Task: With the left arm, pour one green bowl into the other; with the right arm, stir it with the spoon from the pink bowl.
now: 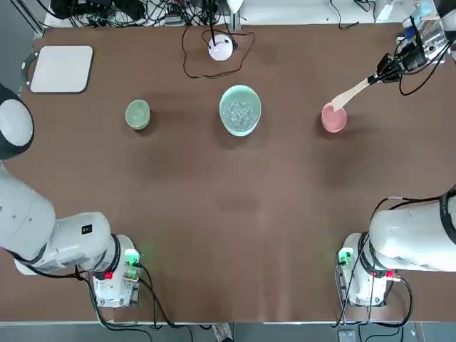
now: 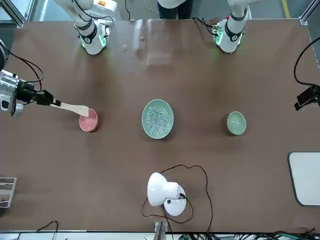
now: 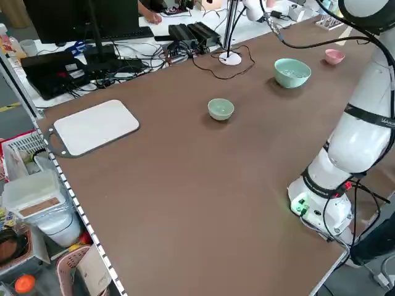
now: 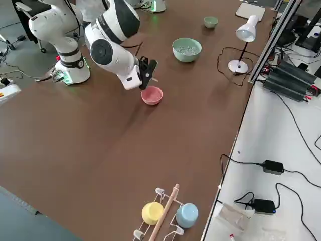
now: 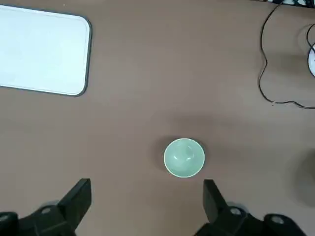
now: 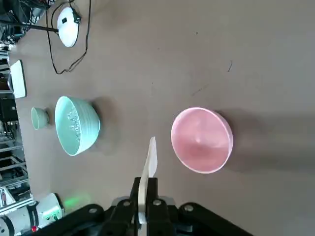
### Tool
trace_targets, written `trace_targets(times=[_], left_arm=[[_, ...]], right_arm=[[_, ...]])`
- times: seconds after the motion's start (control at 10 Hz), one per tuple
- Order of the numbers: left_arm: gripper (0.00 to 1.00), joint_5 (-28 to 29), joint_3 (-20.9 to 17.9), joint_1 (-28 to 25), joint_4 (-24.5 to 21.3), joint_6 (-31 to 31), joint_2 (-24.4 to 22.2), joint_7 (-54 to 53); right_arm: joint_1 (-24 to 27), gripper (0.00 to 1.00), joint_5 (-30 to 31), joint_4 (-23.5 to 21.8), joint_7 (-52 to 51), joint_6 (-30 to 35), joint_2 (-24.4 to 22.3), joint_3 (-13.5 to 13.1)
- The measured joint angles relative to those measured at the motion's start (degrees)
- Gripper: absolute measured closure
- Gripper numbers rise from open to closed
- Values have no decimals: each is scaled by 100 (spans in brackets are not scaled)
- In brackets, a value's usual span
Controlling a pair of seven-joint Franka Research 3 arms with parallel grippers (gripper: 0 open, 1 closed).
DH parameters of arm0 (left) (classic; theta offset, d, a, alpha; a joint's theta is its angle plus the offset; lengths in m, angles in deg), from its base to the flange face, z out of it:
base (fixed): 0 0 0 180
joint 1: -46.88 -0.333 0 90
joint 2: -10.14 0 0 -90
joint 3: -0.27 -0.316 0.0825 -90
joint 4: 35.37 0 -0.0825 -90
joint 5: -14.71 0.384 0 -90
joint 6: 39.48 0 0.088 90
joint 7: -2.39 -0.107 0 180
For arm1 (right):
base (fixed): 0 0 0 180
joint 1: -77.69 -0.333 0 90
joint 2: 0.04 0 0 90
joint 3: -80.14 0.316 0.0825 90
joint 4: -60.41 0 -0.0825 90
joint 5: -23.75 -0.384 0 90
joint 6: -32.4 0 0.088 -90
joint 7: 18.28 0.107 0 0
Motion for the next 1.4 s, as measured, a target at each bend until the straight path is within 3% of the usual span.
trace_targets(times=[0.5,1.4], left_arm=[[0,1,-13,-7,0,0,1,-1],[0,0,-4,2,-29,80,11,9]], right_arm=[[378,94,-451,-27,-929,45,629,0],[575,94,-727,-27,-1463,66,1012,2]])
